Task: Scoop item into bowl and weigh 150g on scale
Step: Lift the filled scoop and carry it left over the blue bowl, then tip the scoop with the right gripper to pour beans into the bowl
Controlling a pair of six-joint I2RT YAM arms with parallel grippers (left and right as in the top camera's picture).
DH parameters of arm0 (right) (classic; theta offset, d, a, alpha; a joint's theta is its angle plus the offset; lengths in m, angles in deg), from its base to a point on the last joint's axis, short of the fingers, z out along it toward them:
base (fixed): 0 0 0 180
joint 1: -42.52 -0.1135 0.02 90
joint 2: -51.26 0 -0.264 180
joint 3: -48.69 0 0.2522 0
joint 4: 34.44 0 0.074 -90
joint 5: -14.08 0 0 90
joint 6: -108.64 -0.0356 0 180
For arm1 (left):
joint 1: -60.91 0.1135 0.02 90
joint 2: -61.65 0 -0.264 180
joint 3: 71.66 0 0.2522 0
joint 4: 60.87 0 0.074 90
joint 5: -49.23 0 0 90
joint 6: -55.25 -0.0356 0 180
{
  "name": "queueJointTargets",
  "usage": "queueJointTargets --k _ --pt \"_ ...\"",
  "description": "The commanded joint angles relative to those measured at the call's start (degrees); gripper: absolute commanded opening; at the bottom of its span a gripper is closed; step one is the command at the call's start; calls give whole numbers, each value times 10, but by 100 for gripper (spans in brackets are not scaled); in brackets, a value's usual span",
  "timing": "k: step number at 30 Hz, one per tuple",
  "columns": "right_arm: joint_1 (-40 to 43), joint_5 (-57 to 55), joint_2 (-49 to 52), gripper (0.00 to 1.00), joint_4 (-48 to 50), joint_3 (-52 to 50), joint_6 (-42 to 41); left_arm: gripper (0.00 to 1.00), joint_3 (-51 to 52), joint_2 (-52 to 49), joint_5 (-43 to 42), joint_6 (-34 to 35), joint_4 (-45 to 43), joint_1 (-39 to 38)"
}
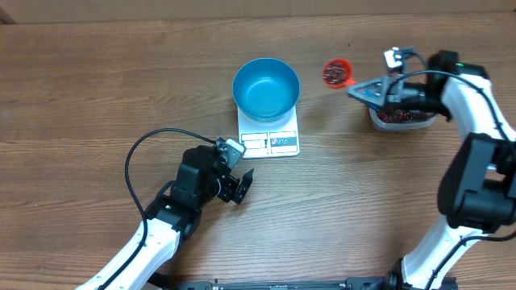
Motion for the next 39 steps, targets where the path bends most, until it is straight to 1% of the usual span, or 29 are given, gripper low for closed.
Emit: queueJointTargets --k 1,3,7,11,14,17,21,24,35,39 --pt "-52 9 1 4 66 -2 -124 100 1 -4 -2 9 -2 -1" --pt "-82 -28 1 4 127 -1 -207 100 1 -4 -2 9 -2 -1" --pt "-133 -80 1 4 214 -1 -311 100 1 -4 -2 9 -2 -1" --pt "-173 -122 1 4 274 2 -376 100 1 -4 -2 9 -2 -1" --pt "-198 -190 1 4 277 19 -397 99 1 -4 -2 9 -2 -1" --pt "-222 -281 0 4 240 56 -396 100 1 -4 -2 9 -2 -1" --pt "-262 -442 0 4 158 130 -371 100 1 -4 -2 9 -2 -1" --pt "-292 -554 1 4 122 171 -365 100 1 -4 -2 9 -2 -1" --pt "-395 -858 1 4 115 185 -298 100 1 -4 -2 9 -2 -1" --pt "-425 -925 1 4 116 185 -260 100 1 -4 -2 9 -2 -1"
